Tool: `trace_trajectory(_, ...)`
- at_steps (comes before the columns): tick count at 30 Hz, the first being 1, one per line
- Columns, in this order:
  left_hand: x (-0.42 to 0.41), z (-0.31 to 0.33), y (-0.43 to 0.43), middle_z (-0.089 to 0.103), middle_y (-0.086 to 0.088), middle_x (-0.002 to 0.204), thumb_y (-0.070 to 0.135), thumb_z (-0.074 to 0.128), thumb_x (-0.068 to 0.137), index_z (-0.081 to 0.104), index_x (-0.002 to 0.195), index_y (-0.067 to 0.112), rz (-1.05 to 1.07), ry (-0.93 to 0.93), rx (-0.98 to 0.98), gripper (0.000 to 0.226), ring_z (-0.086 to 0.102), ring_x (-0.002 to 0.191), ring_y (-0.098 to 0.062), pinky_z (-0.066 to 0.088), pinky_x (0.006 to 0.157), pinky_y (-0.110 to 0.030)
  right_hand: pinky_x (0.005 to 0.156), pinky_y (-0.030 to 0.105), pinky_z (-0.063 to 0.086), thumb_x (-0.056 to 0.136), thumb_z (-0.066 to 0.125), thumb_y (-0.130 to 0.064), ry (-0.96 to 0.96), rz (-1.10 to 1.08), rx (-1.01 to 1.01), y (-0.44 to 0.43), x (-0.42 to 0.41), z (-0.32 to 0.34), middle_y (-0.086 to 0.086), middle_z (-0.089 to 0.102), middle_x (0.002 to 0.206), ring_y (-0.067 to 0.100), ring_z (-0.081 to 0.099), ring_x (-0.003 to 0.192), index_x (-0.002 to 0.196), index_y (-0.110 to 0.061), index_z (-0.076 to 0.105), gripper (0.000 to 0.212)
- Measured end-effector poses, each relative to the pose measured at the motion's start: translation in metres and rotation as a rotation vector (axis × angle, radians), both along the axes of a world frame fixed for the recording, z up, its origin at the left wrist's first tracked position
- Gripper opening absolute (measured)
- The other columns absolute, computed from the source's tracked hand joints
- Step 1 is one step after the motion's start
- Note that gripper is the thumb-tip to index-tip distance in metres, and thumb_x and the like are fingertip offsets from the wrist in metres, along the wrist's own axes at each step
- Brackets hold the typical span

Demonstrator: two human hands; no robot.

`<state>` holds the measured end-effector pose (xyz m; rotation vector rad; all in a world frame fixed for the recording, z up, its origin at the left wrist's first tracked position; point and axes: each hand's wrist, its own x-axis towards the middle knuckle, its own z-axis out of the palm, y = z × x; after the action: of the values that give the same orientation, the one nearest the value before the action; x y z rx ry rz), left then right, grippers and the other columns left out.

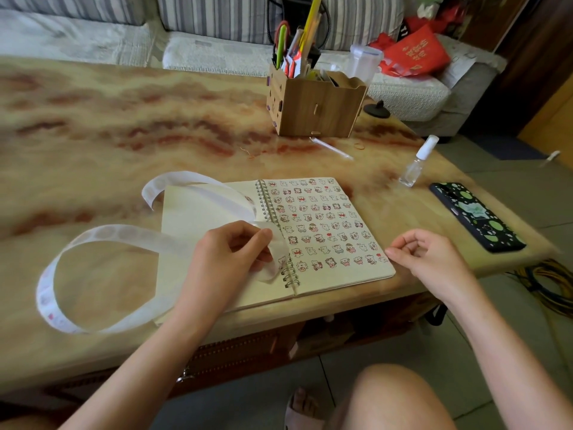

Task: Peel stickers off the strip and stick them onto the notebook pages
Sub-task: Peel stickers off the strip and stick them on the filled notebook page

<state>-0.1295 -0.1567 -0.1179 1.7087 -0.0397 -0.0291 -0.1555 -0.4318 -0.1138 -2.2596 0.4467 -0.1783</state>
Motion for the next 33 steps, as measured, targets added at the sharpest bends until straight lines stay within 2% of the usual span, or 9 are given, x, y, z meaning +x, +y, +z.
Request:
trace_trajectory(5,0.000,0.003,0.003,0.067,0.001,0.056,0.017,0.061,0.090,0.068,0.074,0.011,0.001,-0.018,-0.022,0.018,0.064,0.053,-0.013,0.055,0.059,-0.024,0.066,0.025,0.045,0.089,0.064,-0.022,-0.177,0.011,-0.023,0.019,-0.002,0.010,-0.005,0.064,0.083,0.010,0.056,0.074,0.085,-0.021,0.063,0.004)
trace_trajectory(9,0.000,0.007,0.006,0.066,-0.001,0.056,0.021,0.060,0.090,0.067,0.077,0.011,0.012,-0.047,-0.052,0.018,0.063,0.050,-0.021,0.055,0.054,-0.034,0.072,0.013,0.050,0.088,0.063,-0.022,-0.271,0.229,0.099,0.067,-0.004,0.027,-0.007,0.069,0.084,-0.001,0.063,0.078,0.090,-0.024,0.065,0.003)
trace_trajectory(14,0.000,0.011,0.007,0.065,0.000,0.057,0.020,0.059,0.090,0.067,0.080,0.009,0.014,-0.101,-0.089,0.017,0.062,0.054,-0.013,0.054,0.053,-0.024,0.076,0.017,0.050,0.086,0.068,-0.021,-0.304,0.448,0.208,0.118,-0.002,0.025,-0.010,0.070,0.088,0.005,0.064,0.084,0.089,-0.023,0.067,0.004)
trace_trajectory(20,0.000,0.012,0.007,0.063,0.000,0.056,0.016,0.060,0.089,0.067,0.080,0.009,0.014,-0.107,-0.129,0.013,0.061,0.053,-0.009,0.053,0.050,-0.020,0.074,0.036,0.051,0.082,0.073,-0.015,-0.311,0.468,0.261,0.126,-0.002,0.023,-0.007,0.071,0.085,0.009,0.065,0.083,0.087,-0.020,0.069,0.008)
trace_trajectory(25,-0.003,0.014,0.006,0.065,-0.007,0.061,0.018,0.061,0.089,0.068,0.080,0.008,0.004,-0.084,-0.166,0.015,0.064,0.054,-0.014,0.054,0.053,-0.020,0.067,0.023,0.050,0.080,0.074,-0.010,-0.325,0.448,0.280,0.126,-0.003,0.021,-0.006,0.072,0.083,0.012,0.065,0.076,0.084,-0.019,0.073,0.009)
trace_trajectory(31,-0.004,0.017,0.004,0.067,-0.009,0.063,0.022,0.060,0.089,0.069,0.078,0.001,-0.027,-0.042,-0.201,0.026,0.064,0.057,-0.012,0.055,0.058,-0.021,0.069,0.027,0.054,0.081,0.073,-0.011,-0.348,0.424,0.264,0.125,-0.003,0.018,-0.007,0.072,0.082,0.009,0.064,0.073,0.086,-0.021,0.073,0.011)
trace_trajectory(33,-0.005,0.016,0.005,0.067,-0.004,0.060,0.019,0.064,0.087,0.069,0.075,0.004,-0.044,-0.031,-0.166,0.019,0.065,0.058,-0.012,0.056,0.061,-0.022,0.070,0.029,0.055,0.082,0.073,-0.011,-0.350,0.408,0.258,0.125,-0.003,0.017,-0.006,0.072,0.081,0.010,0.065,0.073,0.086,-0.020,0.073,0.011)
